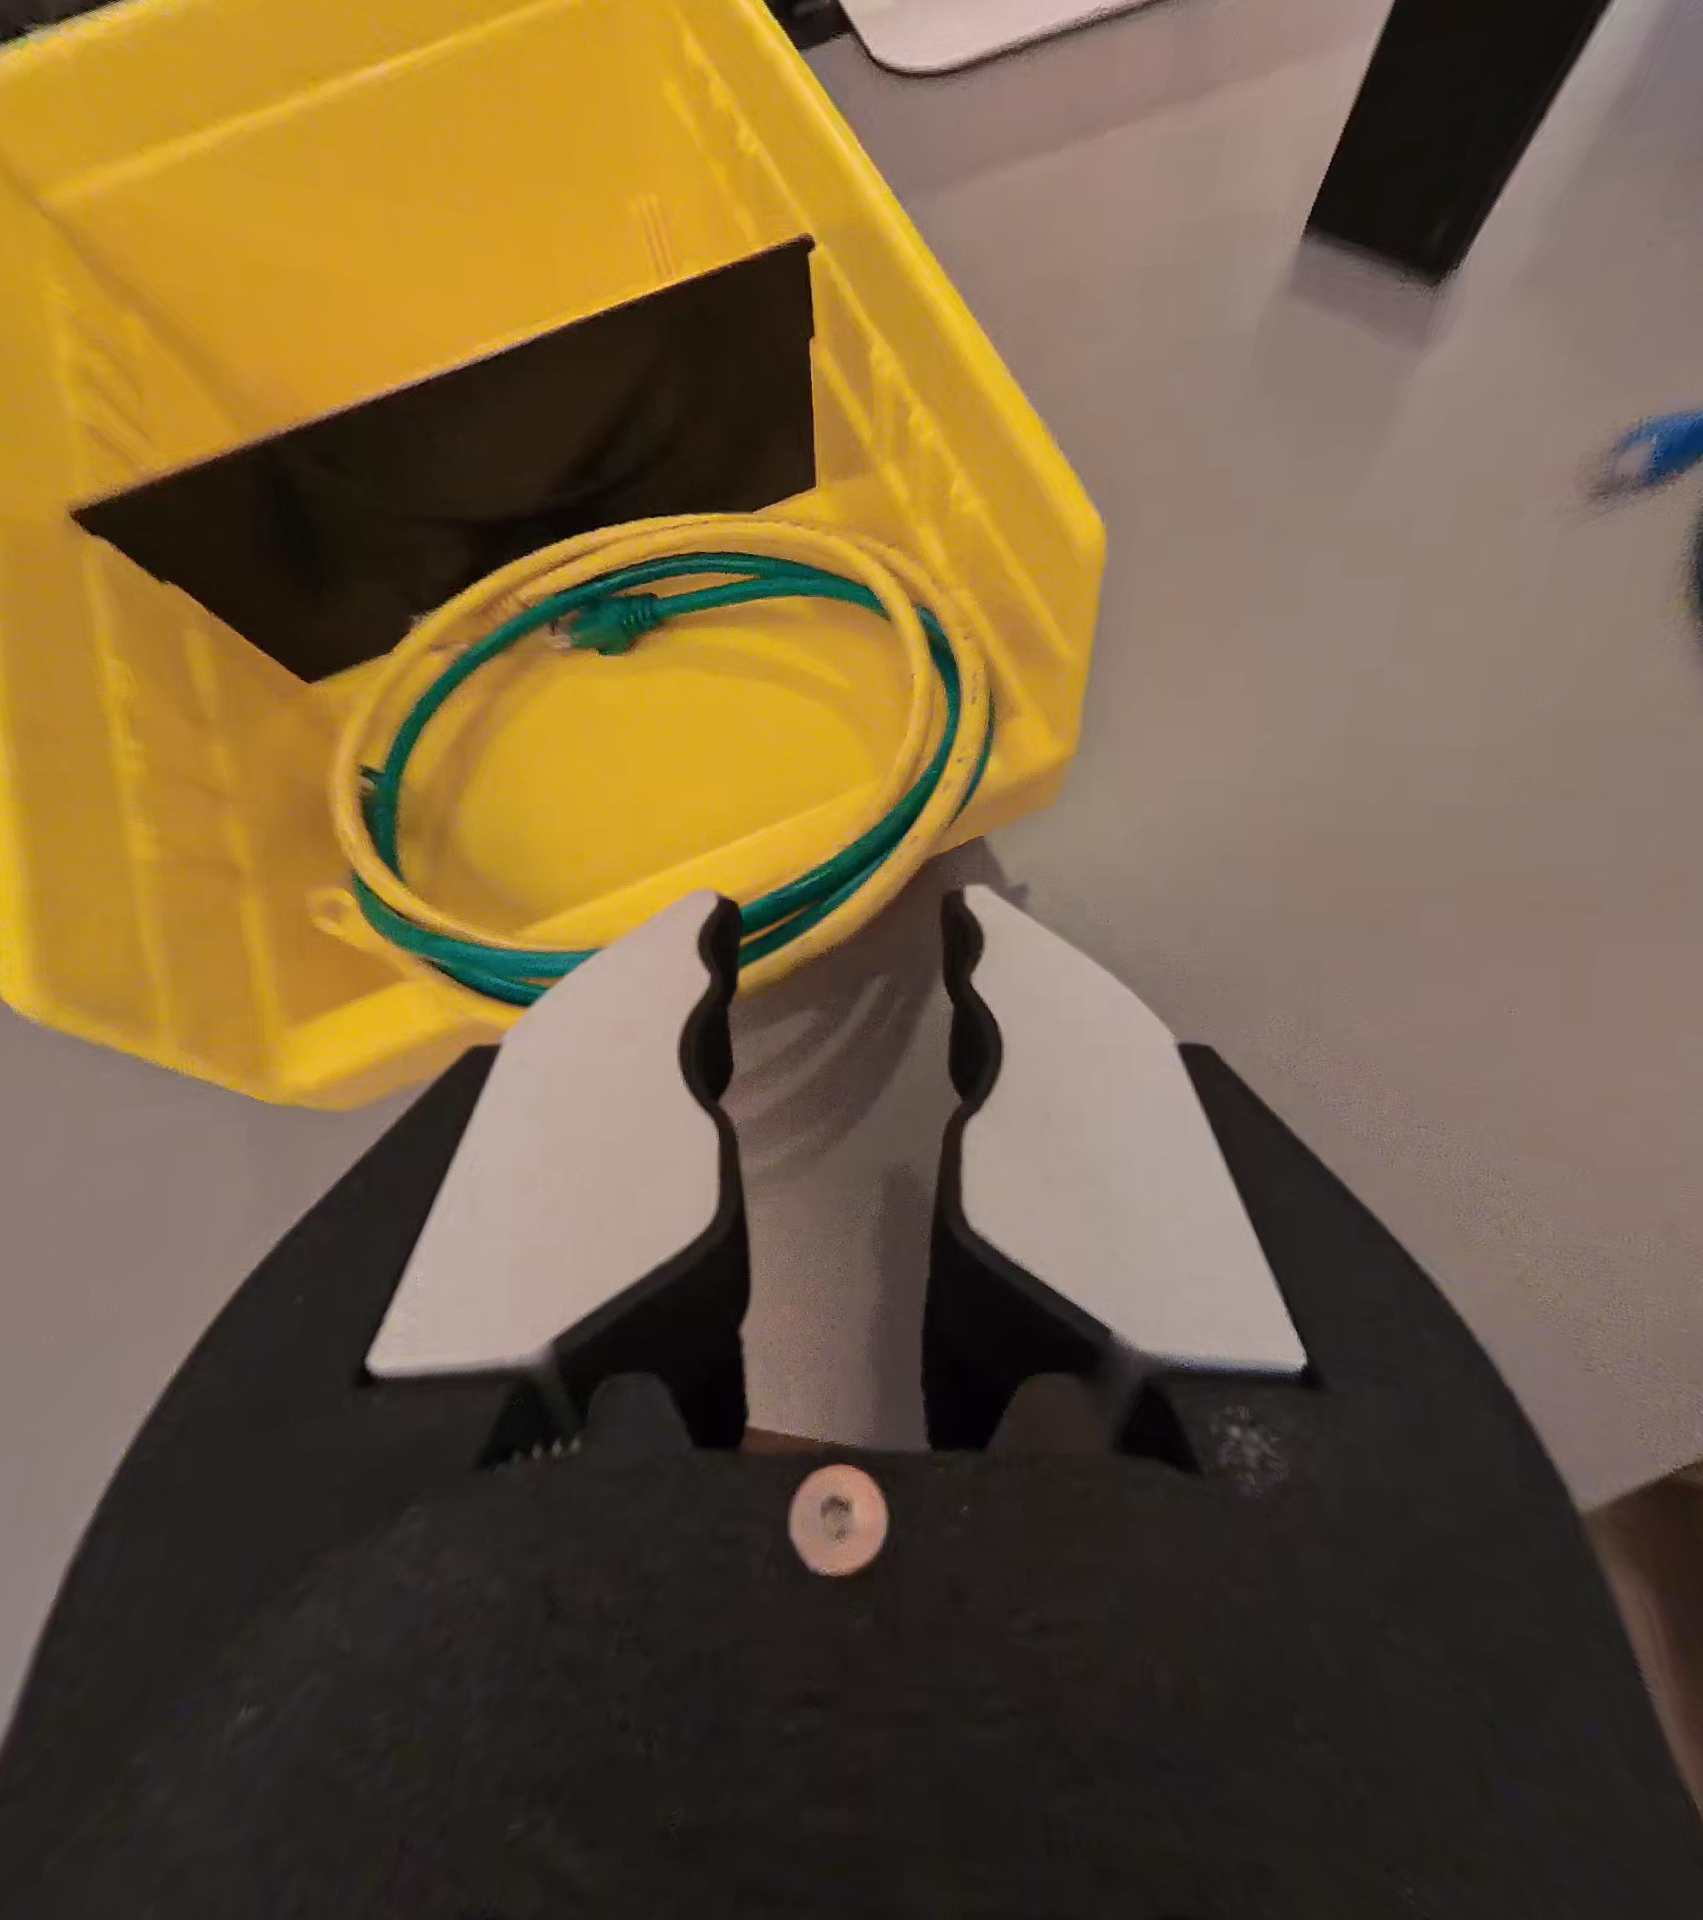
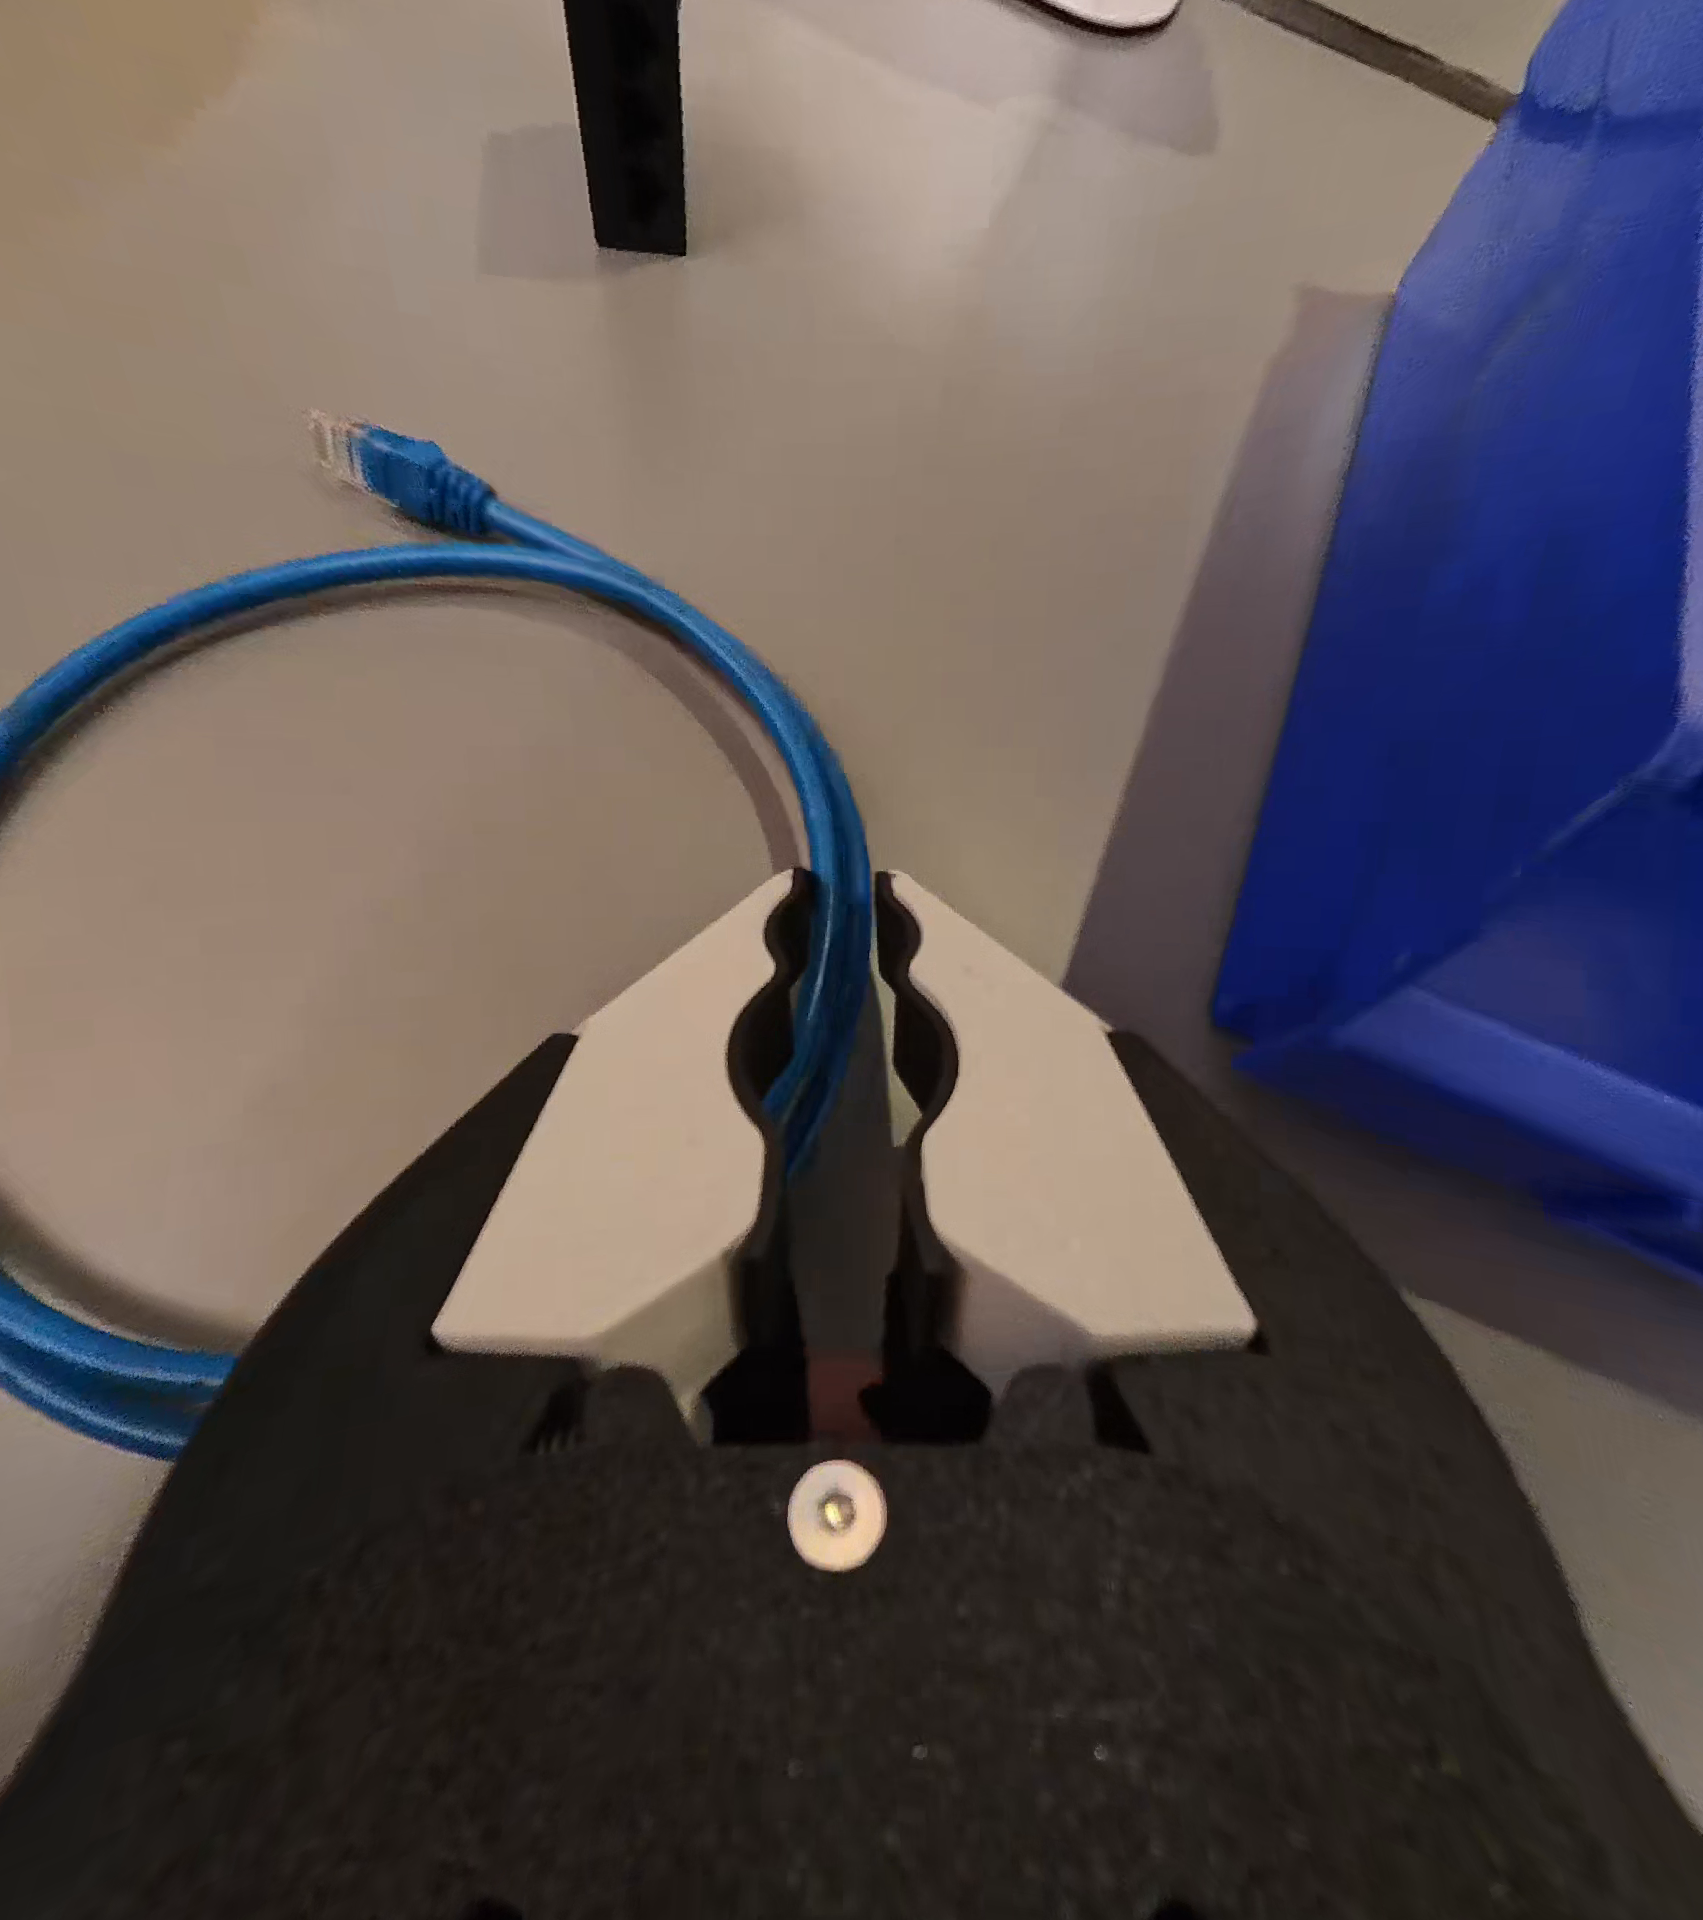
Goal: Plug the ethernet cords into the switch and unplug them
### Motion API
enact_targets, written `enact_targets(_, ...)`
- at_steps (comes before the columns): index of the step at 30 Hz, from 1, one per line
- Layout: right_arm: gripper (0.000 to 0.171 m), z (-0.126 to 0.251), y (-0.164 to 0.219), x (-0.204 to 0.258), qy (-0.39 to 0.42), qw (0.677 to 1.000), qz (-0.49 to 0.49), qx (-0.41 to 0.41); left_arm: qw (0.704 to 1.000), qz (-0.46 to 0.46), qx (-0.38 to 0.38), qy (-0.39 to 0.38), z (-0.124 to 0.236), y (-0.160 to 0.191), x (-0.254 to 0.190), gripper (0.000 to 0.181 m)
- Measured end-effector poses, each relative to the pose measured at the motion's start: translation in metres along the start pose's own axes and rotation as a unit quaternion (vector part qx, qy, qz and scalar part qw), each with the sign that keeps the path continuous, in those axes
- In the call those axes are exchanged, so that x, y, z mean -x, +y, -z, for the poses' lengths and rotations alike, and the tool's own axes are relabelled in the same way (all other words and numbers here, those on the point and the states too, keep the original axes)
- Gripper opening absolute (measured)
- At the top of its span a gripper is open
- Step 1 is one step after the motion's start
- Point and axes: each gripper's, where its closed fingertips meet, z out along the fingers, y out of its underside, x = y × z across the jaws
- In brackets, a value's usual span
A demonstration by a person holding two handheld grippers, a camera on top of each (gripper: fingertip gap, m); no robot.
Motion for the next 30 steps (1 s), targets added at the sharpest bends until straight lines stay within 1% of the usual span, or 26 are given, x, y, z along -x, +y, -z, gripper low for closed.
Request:
enact_targets(3, 0.019, 0.007, -0.008, -0.003, 0.015, 0.999, 0.015, -0.031, 0.994, -0.109, 0.026, -0.001, -0.007, 0.004, 0.003, 0.038)
enact_targets(6, 0.02, 0.012, -0.023, -0.006, 0.027, 0.997, 0.042, -0.064, 0.978, -0.202, 0.056, -0.003, -0.017, 0.01, 0.001, 0.031)
enact_targets(8, 0.02, 0.013, -0.028, -0.007, 0.03, 0.996, 0.044, -0.074, 0.968, -0.24, 0.066, -0.022, -0.021, 0.01, 0.004, 0.018)
enact_targets(9, 0.02, 0.013, -0.029, -0.004, 0.022, 0.996, 0.042, -0.077, 0.965, -0.252, 0.066, -0.025, -0.021, 0.008, 0.005, 0.017)
enact_targets(12, 0.02, 0.012, -0.026, 0.002, 0.002, 0.997, 0.027, -0.076, 0.966, -0.251, 0.057, -0.02, -0.017, 0.003, 0.002, 0.016)
enact_targets(18, 0.019, 0.008, -0.024, 0.016, -0.038, 0.997, 0.006, -0.072, 0.968, -0.244, 0.062, -0.014, -0.008, 0.005, -0.001, 0.014)
enact_targets(21, 0.019, 0.008, -0.025, 0.02, -0.047, 0.996, 0.01, -0.074, 0.972, -0.232, 0.033, -0.031, 0.001, -0.004, -0.001, 0.012)
enact_targets(22, 0.019, 0.007, -0.025, 0.021, -0.048, 0.996, 0.012, -0.074, 0.974, -0.221, 0.018, -0.038, 0.005, -0.01, 0.001, 0.007)
enact_targets(24, 0.019, 0.007, -0.026, 0.024, -0.054, 0.996, 0.014, -0.075, 0.981, -0.192, -0.008, -0.03, 0.012, -0.018, -0.001, 0.007)
enact_targets(25, 0.019, 0.006, -0.025, 0.026, -0.06, 0.995, 0.013, -0.074, 0.984, -0.177, -0.01, -0.019, 0.013, -0.018, -0.002, 0.007)
enact_targets(28, 0.021, 0.007, -0.029, 0.041, -0.096, 0.992, 0.016, -0.079, 0.987, -0.159, -0.009, 0.004, 0.011, -0.014, -0.009, 0.006)
enact_targets(30, 0.022, 0.011, -0.035, 0.063, -0.149, 0.985, 0.021, -0.085, 0.987, -0.159, -0.004, -0.017, 0.01, -0.012, -0.004, 0.006)
